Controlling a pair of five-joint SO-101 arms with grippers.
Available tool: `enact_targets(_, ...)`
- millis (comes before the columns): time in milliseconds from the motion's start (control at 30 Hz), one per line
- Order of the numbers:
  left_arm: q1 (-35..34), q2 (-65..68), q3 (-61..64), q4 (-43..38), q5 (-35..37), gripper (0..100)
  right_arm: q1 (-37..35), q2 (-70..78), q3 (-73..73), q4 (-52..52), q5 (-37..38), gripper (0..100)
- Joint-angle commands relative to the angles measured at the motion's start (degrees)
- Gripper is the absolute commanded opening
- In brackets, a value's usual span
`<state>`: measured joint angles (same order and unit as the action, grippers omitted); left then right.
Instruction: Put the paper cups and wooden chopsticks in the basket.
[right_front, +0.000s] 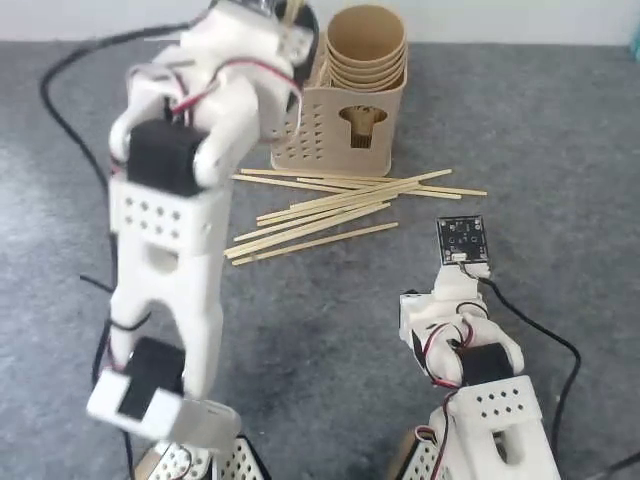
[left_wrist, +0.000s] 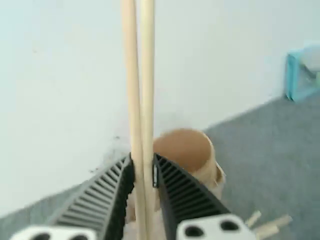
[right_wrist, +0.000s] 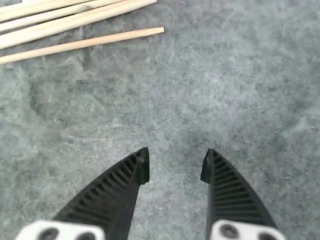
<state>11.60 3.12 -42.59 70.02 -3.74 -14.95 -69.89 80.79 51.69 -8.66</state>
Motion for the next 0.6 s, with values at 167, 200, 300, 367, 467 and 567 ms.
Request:
enact_targets(167,-3.3,10.3,-4.3,-23.1,0.9,1,-0.3,-1.0,-0.3,-1.2,0.0,18.4)
enact_targets(200,-3.5,11.2,-4.3,-24.3,0.9,1,-0.3,-1.0,-0.3,-1.2,0.0,18.4)
enact_targets(300,-4.5,13.5,-3.8,-25.9,0.9,1,-0.2,-1.0,-0.3,-1.2,0.0,18.4)
enact_targets(367,-4.7,15.6,-3.8,-26.5,0.9,1,-0.2,-1.0,-0.3,-1.2,0.0,18.4)
enact_targets(467,-5.1,19.6,-3.8,-29.6,0.9,1,-0.2,-1.0,-0.3,-1.2,0.0,18.4)
enact_targets(567,-5.5,23.7,-4.2,-31.2,0.9,1,-0.1,-1.0,-0.3,-1.2,0.0,18.4)
